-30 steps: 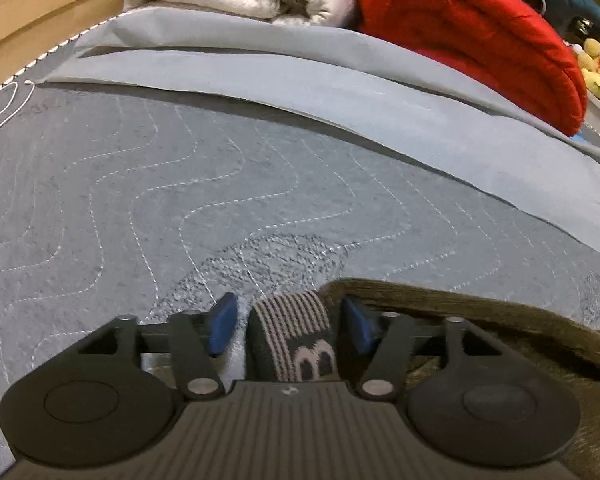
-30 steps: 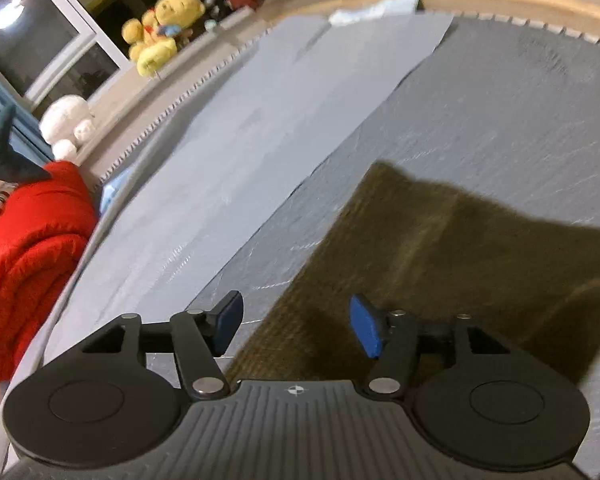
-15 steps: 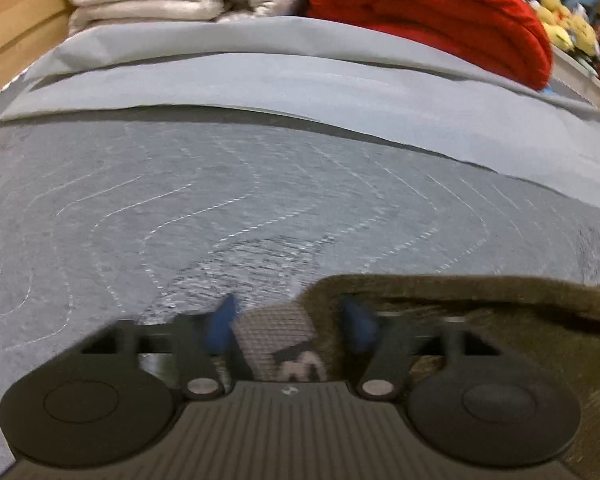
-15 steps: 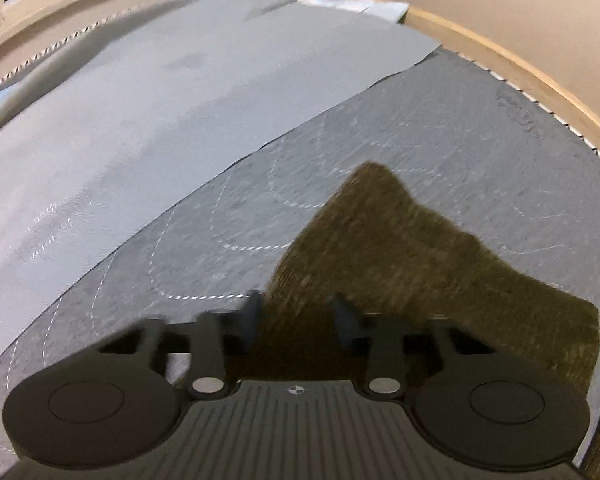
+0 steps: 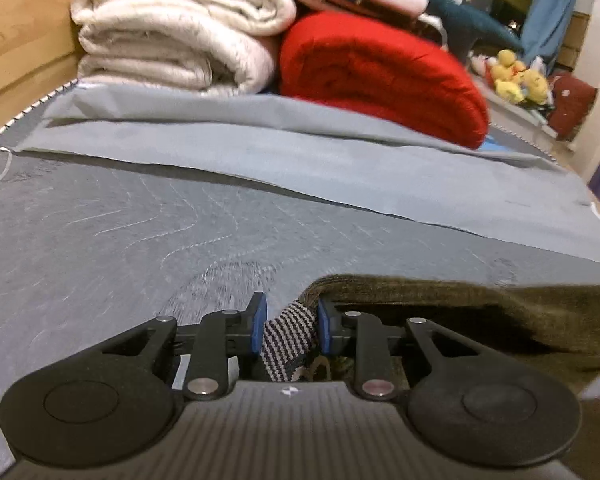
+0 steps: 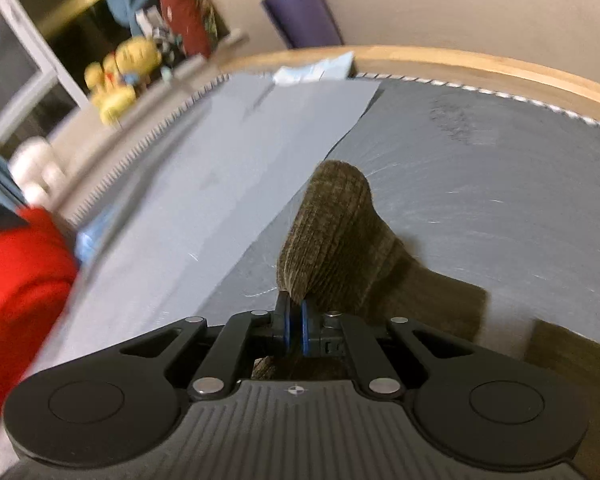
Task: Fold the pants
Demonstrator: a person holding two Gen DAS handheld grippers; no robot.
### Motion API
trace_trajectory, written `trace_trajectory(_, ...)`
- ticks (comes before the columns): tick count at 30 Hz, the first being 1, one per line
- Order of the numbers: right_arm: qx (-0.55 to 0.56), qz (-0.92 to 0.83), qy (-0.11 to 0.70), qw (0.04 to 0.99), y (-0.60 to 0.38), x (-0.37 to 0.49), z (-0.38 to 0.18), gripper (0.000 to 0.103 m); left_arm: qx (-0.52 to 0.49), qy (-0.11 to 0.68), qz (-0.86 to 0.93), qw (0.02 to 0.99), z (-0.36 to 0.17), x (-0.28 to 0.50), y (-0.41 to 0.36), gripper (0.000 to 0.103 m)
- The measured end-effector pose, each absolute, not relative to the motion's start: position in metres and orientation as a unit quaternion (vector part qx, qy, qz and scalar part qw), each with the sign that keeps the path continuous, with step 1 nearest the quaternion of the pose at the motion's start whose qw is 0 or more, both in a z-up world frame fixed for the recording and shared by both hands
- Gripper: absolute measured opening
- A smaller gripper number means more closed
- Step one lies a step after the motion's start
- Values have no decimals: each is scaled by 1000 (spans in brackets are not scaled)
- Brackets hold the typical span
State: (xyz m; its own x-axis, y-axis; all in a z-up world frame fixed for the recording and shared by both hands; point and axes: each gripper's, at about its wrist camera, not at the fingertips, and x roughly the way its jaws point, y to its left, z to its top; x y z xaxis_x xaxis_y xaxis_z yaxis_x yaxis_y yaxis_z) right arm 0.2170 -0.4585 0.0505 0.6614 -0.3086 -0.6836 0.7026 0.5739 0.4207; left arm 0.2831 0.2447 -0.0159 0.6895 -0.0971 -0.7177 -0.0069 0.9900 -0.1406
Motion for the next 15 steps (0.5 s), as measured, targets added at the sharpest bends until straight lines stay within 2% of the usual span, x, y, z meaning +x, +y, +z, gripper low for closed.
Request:
trace_trajectory(2,376,-290,259,842,-466,166,65,4,-54,394,-32,917,-1,247,249,25)
trace_trajectory(3,387,-287,248,840,-470,140,67,4,-49,395,-35,917,4,230,252,17)
trace_trajectory(7,418,-292,233,828,-490,34,52,3,-52,445,-58,892,0,164,271,17)
trace_trajectory(9,420,-296,254,820,-496,-8,27,3,-68,501,-57,861,-18,137,277,22)
trace_trajectory(12,470,-293,343,759,-515,-45,-21,4,-85,561,0,823,-39,113,285,23)
trace_trajectory(13,474,-287,351,755,-518,-53,-29,5,-95,560,17,823,-37,108,289,25)
trace_trajectory(15,443,-288,355,771,-519,-62,-32,7,-160,539,35,826,-27,98,302,48)
